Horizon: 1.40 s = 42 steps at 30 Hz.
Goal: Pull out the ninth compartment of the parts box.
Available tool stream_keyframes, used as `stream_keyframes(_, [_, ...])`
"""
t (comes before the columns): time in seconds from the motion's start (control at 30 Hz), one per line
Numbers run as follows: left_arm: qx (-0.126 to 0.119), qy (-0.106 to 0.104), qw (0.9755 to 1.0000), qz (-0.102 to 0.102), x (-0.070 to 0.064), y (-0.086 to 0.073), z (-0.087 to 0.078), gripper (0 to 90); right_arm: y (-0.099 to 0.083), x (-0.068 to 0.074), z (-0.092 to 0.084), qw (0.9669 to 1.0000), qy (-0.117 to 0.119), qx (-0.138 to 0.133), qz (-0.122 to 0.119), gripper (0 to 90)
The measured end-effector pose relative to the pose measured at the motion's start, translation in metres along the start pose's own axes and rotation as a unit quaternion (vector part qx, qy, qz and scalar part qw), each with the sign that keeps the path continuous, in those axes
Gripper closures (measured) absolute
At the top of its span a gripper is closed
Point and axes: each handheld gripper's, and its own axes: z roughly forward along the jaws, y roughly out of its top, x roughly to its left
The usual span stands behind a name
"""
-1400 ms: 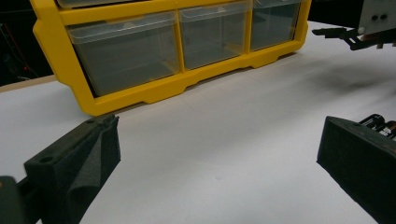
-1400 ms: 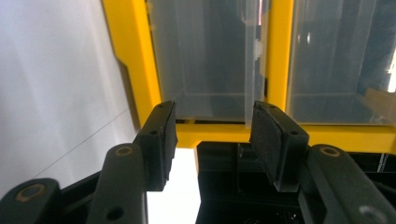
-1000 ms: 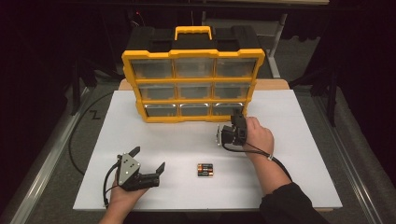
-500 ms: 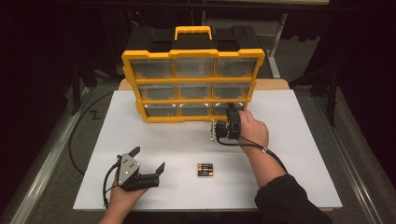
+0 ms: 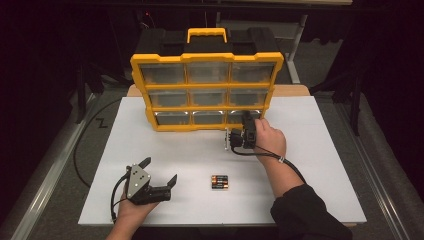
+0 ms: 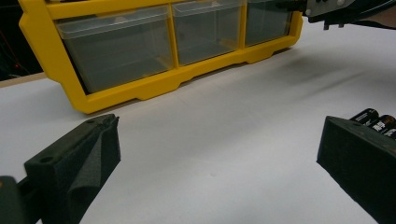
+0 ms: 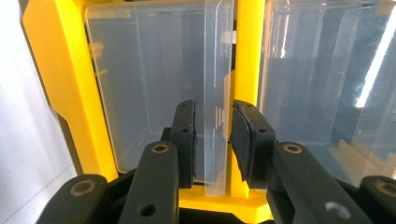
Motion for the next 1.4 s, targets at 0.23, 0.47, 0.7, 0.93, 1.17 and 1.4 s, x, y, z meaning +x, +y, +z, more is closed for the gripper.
stream_keyframes(0.23, [0.000,0.000,1.0000,-0.001,0.001,0.000,0.000,0.3,-0.001,0.000,0.002,0.9999,0.006,0.014,-0.002,75.3])
stream_keyframes(0.47, [0.001,0.001,1.0000,-0.001,0.001,0.000,-0.001,0.3,0.003,-0.001,0.004,0.9999,-0.003,0.010,-0.008,78.7])
stream_keyframes(0.7, [0.001,0.001,1.0000,-0.002,0.002,0.000,-0.001,0.3,0.003,-0.002,0.002,0.9999,-0.006,0.010,-0.003,80.8])
stream_keyframes(0.93, [0.000,0.000,1.0000,-0.003,0.002,0.000,-0.001,0.4,0.003,-0.002,0.000,1.0000,-0.003,0.006,-0.003,82.7])
stream_keyframes(1.17, [0.001,-0.002,1.0000,-0.002,0.002,0.000,-0.001,0.4,0.002,-0.002,-0.005,1.0000,-0.003,0.003,-0.002,82.6])
stream_keyframes(1.4, [0.001,-0.002,1.0000,-0.002,0.001,0.000,-0.001,0.4,0.001,-0.002,-0.015,1.0000,0.003,0.005,-0.003,82.5])
